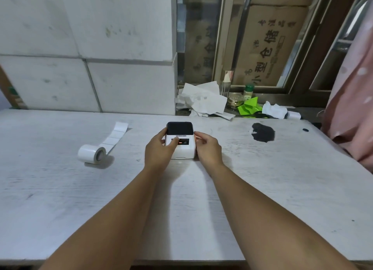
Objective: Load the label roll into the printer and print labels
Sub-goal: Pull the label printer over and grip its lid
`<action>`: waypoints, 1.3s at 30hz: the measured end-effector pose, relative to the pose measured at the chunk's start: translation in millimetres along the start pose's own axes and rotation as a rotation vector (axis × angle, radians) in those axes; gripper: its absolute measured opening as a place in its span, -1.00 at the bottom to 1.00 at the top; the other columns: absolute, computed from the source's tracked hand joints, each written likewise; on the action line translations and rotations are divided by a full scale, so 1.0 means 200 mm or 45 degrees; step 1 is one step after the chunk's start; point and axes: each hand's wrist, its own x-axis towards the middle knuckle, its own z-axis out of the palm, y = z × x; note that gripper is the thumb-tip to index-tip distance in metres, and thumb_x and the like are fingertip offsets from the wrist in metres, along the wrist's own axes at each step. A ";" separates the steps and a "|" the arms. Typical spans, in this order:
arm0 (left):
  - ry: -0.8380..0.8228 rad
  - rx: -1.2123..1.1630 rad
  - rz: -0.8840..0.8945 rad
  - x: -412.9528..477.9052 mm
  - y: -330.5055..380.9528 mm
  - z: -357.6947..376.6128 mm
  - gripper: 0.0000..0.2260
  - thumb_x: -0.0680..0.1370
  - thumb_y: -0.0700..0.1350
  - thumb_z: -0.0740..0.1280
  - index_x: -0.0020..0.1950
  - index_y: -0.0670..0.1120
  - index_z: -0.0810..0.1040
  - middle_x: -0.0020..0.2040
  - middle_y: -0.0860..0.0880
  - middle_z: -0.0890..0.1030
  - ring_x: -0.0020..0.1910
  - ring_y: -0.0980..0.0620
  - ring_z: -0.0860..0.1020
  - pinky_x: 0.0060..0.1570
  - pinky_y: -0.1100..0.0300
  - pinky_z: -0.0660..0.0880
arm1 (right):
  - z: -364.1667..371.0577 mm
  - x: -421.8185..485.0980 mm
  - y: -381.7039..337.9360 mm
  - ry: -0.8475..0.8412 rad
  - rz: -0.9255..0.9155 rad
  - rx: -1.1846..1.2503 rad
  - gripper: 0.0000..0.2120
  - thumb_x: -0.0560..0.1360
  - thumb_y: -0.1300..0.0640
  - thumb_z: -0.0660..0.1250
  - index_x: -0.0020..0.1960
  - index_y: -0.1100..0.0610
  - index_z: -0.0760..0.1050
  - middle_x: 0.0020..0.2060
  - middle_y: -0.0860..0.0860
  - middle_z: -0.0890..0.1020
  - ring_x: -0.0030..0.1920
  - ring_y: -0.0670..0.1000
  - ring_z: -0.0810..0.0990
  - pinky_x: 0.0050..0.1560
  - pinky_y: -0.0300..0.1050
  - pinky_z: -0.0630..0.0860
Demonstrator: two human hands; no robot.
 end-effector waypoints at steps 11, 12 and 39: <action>-0.036 -0.112 -0.071 -0.01 0.01 -0.01 -0.39 0.52 0.01 0.35 0.52 0.05 0.20 0.41 0.06 0.43 0.34 0.06 0.43 0.17 0.28 0.28 | 0.00 0.04 0.02 0.002 0.123 0.106 -0.72 0.50 0.14 0.28 0.18 0.02 0.60 0.04 -0.03 0.69 0.11 0.03 0.62 0.21 0.00 0.55; -0.047 -0.116 -0.073 -0.01 0.01 -0.01 -0.38 0.52 0.01 0.35 0.53 0.04 0.18 0.43 0.05 0.42 0.35 0.06 0.42 0.18 0.28 0.27 | 0.00 0.05 0.02 0.003 0.137 0.111 -0.73 0.49 0.14 0.29 0.16 0.02 0.61 0.02 -0.03 0.69 0.09 0.03 0.63 0.19 0.01 0.56; -0.033 -0.137 -0.135 0.00 0.02 -0.02 -0.34 0.48 0.01 0.41 0.51 -0.06 0.22 0.40 0.01 0.46 0.32 0.08 0.45 0.15 0.30 0.29 | 0.03 0.06 0.00 0.081 0.153 -0.033 -0.79 0.48 0.25 0.27 0.01 0.11 0.65 -0.22 -0.05 0.61 -0.06 0.13 0.67 0.00 0.07 0.64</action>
